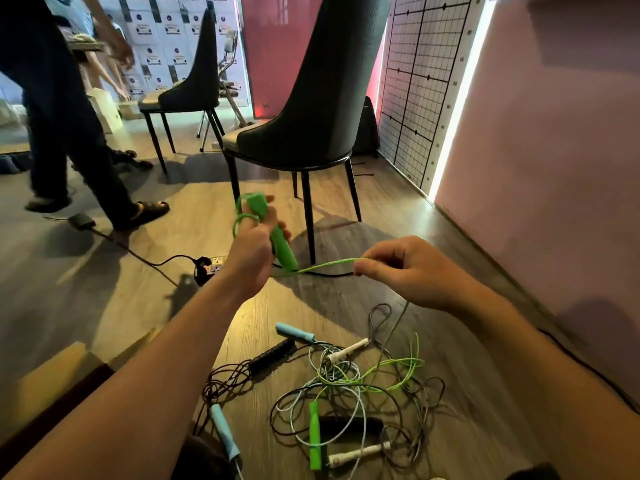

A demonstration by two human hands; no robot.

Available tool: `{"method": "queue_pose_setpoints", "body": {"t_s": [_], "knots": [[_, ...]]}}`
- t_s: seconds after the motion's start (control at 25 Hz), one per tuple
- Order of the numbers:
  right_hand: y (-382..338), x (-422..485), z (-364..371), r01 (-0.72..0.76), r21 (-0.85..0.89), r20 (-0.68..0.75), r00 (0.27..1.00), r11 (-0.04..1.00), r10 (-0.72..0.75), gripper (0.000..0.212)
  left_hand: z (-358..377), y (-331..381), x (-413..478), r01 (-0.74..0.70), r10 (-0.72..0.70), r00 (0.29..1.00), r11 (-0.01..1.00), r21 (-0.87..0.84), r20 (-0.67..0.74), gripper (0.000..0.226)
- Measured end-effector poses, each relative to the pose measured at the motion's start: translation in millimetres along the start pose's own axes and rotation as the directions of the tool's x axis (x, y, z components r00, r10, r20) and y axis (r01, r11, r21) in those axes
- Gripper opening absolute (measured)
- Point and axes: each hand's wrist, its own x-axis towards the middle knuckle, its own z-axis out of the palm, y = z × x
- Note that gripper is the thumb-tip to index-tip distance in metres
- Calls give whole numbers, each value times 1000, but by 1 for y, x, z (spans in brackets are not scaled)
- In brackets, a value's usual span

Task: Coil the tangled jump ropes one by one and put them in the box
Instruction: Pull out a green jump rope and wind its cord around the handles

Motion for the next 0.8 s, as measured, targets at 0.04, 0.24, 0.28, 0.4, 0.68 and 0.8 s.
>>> {"method": "queue_pose_setpoints", "body": {"t_s": [0.04, 0.24, 0.28, 0.4, 0.68, 0.8], "knots": [[2, 0, 2, -13, -57, -32, 999, 998, 11, 20, 5, -4, -5, 40, -46, 996, 995, 87, 74, 16], [12, 1, 2, -102, -96, -12, 995, 990, 101, 19, 16, -8, -5, 178, -169, 983, 970, -166, 67, 16], [10, -1, 2, -90, -60, 31, 995, 994, 92, 18, 14, -7, -1, 173, -174, 985, 957, -232, 17, 15], [1, -5, 0, -23, 33, 69, 997, 999, 21, 15, 5, -8, 10, 118, -168, 976, 944, -310, -142, 12], [-12, -1, 3, 136, 21, -372, 921, 991, -118, 9, 26, -8, -20, -96, -133, 928, 817, 568, 348, 18], [-7, 3, 1, 172, -18, -499, 852, 985, -158, 8, 40, -5, -34, 1, -427, 775, 738, 675, 466, 56]]}}
